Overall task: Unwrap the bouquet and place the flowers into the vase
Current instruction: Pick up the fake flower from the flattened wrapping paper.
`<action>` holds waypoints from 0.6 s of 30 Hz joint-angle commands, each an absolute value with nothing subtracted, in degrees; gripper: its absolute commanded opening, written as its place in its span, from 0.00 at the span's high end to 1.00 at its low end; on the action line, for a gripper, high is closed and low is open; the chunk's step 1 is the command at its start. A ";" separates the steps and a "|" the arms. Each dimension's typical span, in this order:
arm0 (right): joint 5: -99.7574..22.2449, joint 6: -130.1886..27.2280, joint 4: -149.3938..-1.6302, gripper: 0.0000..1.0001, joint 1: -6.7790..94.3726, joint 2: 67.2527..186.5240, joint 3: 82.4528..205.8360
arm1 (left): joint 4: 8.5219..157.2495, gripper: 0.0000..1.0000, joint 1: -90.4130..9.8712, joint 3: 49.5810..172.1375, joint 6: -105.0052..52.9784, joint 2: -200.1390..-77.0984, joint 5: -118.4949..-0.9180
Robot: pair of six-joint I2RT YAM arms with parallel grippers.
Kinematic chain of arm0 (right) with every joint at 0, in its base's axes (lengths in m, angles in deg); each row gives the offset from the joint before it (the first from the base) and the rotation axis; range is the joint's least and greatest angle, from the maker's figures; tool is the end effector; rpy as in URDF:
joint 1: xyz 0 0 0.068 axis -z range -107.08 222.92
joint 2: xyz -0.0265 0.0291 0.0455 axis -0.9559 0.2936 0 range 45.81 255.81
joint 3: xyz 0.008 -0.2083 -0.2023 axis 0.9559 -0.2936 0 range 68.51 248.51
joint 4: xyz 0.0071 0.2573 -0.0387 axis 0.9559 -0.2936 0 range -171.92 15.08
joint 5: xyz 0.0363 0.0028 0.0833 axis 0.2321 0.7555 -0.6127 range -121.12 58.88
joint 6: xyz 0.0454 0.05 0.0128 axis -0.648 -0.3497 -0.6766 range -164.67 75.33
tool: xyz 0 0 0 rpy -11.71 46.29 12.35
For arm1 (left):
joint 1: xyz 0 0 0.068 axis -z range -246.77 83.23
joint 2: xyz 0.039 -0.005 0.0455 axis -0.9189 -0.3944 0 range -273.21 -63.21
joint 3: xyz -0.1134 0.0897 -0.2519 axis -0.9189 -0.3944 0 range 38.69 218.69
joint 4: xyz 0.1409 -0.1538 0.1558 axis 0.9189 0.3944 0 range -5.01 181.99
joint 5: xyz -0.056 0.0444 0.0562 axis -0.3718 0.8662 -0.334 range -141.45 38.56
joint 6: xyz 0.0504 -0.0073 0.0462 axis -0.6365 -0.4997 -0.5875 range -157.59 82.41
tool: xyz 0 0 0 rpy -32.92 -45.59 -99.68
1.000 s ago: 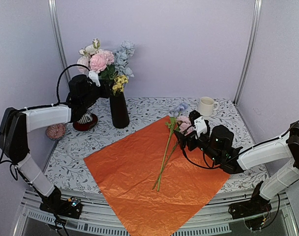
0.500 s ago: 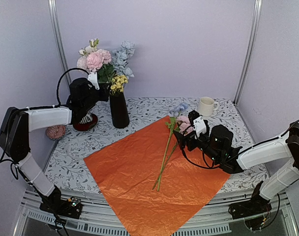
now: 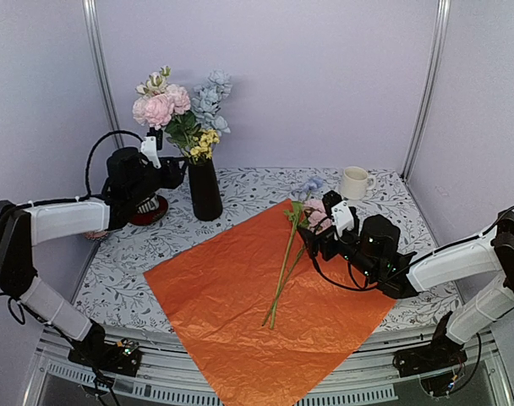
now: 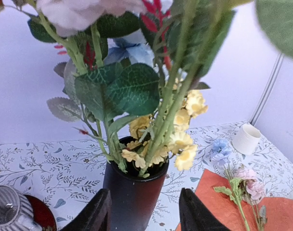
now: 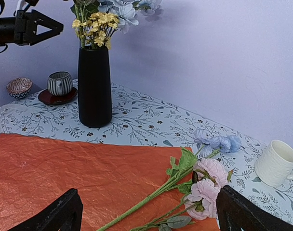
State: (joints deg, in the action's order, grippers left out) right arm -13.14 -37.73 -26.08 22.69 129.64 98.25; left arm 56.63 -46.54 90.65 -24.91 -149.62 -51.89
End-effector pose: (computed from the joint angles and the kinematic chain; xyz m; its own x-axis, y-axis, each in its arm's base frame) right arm 0.2100 0.2255 0.2203 0.0064 -0.1719 -0.9851 -0.5377 0.8300 -0.1484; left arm 0.3433 -0.1271 0.2930 -0.1746 -0.1697 -0.9699 0.3225 0.9208 -0.2191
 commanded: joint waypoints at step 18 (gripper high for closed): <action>-13.19 -37.54 -27.10 0.01 22.63 131.20 100.71 | 67.74 0.06 -47.05 71.28 -14.72 -126.25 -56.88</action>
